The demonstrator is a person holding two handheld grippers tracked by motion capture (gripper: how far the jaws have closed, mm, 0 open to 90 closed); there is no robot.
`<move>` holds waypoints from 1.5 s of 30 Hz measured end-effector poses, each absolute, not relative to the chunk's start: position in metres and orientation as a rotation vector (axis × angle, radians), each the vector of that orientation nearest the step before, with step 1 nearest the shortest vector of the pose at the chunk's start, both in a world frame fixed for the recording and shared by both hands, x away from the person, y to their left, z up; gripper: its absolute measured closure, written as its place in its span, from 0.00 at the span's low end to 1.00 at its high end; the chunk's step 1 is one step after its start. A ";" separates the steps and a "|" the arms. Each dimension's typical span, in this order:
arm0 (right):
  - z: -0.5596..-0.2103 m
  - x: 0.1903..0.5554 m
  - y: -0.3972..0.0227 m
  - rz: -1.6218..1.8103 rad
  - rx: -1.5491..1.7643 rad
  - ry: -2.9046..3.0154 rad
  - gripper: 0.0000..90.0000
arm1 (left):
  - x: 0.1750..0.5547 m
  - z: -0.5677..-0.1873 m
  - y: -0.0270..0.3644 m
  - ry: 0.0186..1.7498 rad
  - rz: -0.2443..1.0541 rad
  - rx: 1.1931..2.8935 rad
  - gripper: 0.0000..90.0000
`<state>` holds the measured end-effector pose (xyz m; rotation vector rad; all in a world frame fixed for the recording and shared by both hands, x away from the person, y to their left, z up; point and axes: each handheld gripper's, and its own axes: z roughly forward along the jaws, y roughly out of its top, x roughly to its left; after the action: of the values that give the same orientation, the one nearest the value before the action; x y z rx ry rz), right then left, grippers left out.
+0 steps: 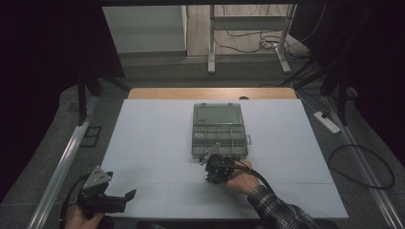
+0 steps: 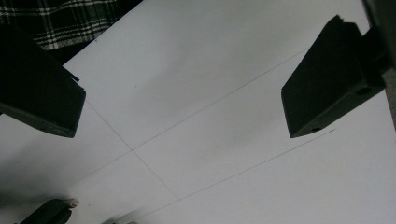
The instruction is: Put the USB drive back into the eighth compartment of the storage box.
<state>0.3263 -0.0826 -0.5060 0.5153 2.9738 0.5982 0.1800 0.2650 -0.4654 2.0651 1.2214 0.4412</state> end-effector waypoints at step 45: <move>-0.464 0.339 -0.116 0.883 0.694 2.872 0.87 | 0.180 -0.465 0.265 1.219 0.435 2.060 0.00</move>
<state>0.3388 -0.1164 -0.4644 0.6941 2.8718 0.8828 0.1800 0.2653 -0.4654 2.0596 1.2191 0.4354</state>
